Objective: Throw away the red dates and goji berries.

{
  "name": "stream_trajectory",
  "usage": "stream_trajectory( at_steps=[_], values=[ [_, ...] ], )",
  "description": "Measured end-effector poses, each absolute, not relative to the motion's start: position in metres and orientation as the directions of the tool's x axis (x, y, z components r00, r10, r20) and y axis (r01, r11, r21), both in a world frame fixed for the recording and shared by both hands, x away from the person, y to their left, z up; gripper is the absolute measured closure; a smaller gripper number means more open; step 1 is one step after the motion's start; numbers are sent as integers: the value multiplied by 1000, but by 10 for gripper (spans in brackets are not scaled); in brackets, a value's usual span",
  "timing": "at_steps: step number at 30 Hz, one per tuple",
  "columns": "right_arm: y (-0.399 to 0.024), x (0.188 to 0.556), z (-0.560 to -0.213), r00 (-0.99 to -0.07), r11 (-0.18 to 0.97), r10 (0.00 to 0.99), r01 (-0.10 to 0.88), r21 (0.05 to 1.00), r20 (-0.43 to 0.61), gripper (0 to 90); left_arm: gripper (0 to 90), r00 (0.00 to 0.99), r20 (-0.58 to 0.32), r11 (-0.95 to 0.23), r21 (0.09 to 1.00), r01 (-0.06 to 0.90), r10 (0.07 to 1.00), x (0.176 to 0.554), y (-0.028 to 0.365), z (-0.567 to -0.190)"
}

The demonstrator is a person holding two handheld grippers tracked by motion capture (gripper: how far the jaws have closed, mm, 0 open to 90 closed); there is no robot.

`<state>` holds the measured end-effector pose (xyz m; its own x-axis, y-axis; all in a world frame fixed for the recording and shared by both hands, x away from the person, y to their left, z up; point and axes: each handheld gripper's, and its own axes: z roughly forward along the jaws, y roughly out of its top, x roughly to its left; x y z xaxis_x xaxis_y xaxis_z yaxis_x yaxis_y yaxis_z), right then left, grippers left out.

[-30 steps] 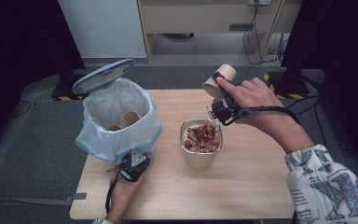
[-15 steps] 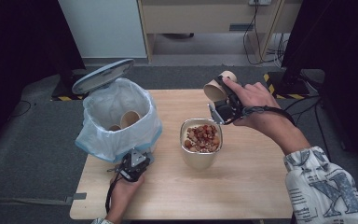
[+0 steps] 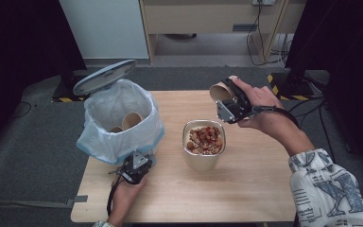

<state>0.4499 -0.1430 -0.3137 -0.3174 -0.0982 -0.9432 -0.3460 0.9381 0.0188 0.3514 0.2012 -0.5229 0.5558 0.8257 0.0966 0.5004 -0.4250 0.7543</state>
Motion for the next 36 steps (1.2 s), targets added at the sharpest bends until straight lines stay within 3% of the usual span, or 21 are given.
stream_trajectory(
  at_steps=[9,21,36],
  values=[
    [-159,451,-316,-395,933,-3,-331,139,-919,305,886,557,96,-425,754,501,825,351,201,-523],
    [-191,458,-308,-544,866,239,-256,430,-804,305,887,558,98,-428,752,501,824,351,201,-523],
    [-217,466,-307,-632,779,382,-173,603,-674,305,886,558,98,-429,752,501,824,351,201,-523]
  ],
)
